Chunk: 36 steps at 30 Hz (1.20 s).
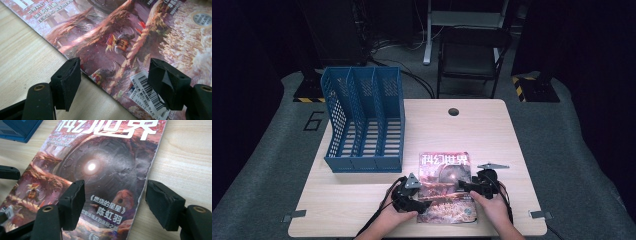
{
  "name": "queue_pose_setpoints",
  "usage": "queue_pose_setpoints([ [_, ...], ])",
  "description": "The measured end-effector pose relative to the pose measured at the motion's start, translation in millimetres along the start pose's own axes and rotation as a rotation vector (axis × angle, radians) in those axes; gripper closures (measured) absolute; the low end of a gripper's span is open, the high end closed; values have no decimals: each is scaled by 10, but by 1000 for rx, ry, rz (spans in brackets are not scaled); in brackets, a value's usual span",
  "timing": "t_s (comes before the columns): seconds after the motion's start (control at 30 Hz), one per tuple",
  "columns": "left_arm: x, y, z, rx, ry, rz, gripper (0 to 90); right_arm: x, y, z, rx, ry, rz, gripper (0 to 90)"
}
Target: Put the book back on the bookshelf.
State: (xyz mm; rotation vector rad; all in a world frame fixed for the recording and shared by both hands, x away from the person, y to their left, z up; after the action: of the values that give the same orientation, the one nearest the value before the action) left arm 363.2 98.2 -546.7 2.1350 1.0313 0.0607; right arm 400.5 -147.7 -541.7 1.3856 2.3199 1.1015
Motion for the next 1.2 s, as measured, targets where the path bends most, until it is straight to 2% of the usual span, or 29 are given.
queue_pose_setpoints([
  [0.03, 2, 0, -2, 2, -9, 3, 269, 0, 0, 0, 0, 0, 0, 317],
  [0.1, -10, -6, 8, -10, -1, 2, 269, 19, 0, 1, 3, -4, 15, 314],
  [0.13, -16, -11, 10, -8, -2, 6, 263, 17, -1, 4, 0, -10, 4, 315],
  [0.2, -26, -22, 19, -3, -22, 33, 198, 35, -3, 4, 6, -23, 1, 312],
  [0.23, -32, -26, 28, -11, -5, 48, 198, 35, -3, 4, 6, -23, 1, 312],
  [0.37, -43, -30, 34, -13, -4, 44, 179, 32, 7, 7, 2, -15, 26, 301],
  [0.63, -40, -33, 35, -15, -10, 50, 182, -42, 6, -23, -8, 28, 126, 360],
  [0.87, -41, -43, 31, -15, -19, 53, 182, -82, 25, -69, -29, 79, 180, 365],
  [0.93, -38, -44, 34, -20, -12, 56, 182, -89, 25, -74, -34, 77, 165, 365],
  [0.97, -37, -44, 33, -20, -12, 58, 182, -63, 29, -86, -25, 81, 186, 364],
  [1.0, -36, -44, 33, -20, -14, 59, 182, -73, 32, -85, -38, 74, 165, 364],
  [1.13, -37, -46, 34, -22, -17, 60, 182, -50, 45, -111, -44, 73, 163, 365],
  [1.17, -37, -46, 34, -22, -16, 61, 181, -47, 54, -122, -58, 74, 144, 368],
  [1.2, -37, -46, 34, -23, -16, 61, 181, -28, 66, -140, -62, 75, 146, 368],
])
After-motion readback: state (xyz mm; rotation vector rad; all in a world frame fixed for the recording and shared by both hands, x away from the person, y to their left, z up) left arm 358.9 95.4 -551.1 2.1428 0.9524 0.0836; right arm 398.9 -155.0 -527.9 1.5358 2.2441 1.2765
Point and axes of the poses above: each handheld gripper's, and its own axes: z roughly forward along the jaws, y roughly out of its top, x roughly to its left, the point moved 4 cm from there along z, roughly forward along the jaws, and after that the axes turned 12 degrees about -z, right-handed, at the moved point
